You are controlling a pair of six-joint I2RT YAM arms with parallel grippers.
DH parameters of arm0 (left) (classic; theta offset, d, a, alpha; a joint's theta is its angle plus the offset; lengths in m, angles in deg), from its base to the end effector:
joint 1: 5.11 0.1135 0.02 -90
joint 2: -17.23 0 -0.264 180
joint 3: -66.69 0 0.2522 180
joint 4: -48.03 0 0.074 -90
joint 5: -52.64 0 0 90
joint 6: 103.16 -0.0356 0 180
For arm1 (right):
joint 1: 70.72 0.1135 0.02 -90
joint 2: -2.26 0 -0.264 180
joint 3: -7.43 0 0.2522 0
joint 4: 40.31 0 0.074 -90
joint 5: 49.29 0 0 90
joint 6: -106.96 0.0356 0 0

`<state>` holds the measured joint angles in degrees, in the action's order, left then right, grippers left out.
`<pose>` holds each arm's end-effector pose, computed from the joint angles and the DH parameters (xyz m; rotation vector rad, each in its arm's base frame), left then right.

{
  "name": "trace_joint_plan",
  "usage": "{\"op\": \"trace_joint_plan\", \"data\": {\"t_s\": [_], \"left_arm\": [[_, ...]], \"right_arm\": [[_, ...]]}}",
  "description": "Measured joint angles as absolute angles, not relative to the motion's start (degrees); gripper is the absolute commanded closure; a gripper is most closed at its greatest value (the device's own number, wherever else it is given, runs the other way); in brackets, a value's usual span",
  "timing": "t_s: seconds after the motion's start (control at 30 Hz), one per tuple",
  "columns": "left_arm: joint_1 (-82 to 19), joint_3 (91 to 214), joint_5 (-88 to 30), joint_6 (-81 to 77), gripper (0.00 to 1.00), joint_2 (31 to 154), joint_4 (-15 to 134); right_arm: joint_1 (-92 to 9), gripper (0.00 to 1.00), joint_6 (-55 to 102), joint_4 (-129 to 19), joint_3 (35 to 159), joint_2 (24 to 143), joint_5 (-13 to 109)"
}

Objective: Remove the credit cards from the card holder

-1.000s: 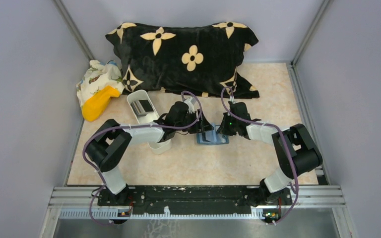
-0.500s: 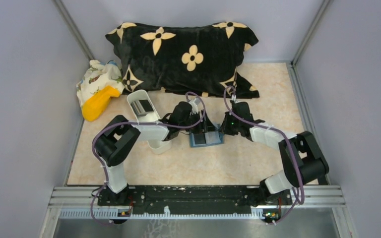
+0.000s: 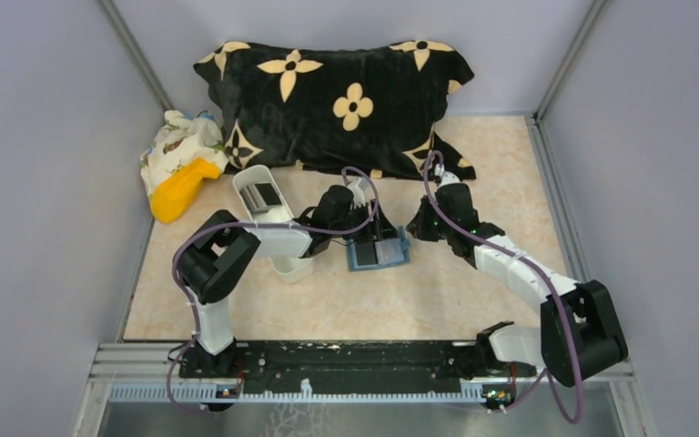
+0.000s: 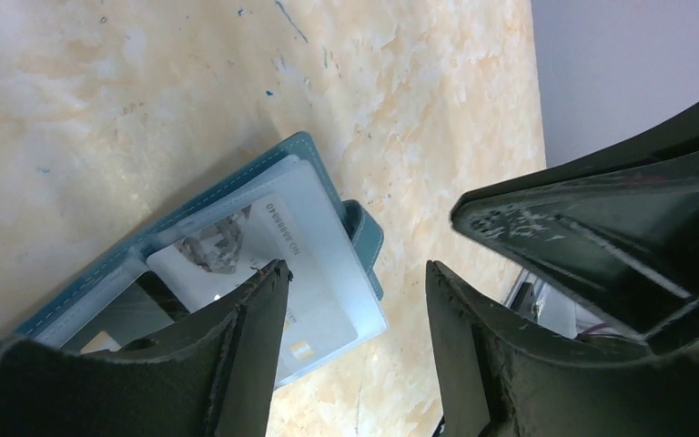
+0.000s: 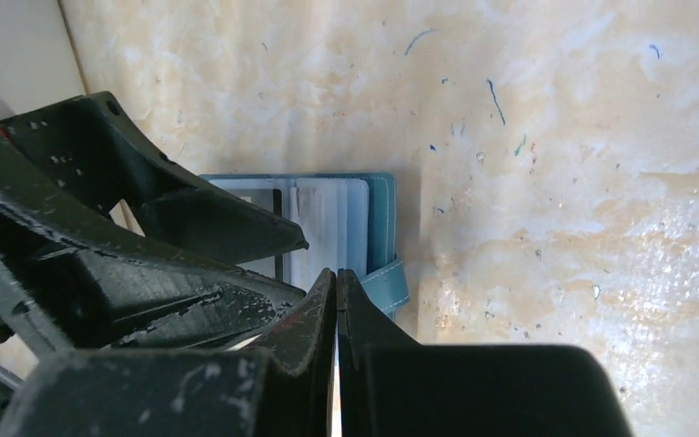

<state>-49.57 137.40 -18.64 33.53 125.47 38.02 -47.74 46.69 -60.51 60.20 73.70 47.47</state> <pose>0.2762 -0.2870 0.1608 0.1841 2.2904 -1.2543 0.2378 0.1054 0.2144 0.0711 2.3186 0.6151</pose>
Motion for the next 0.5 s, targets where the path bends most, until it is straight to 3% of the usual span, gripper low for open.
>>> {"op": "trace_joint_plan", "data": {"t_s": [0.5], "left_arm": [[-42.9,128.3,-23.3,30.7,0.37,115.4,37.8]], "right_arm": [[-46.1,1.00,45.5,-51.5,58.4,77.9,57.2]]}}
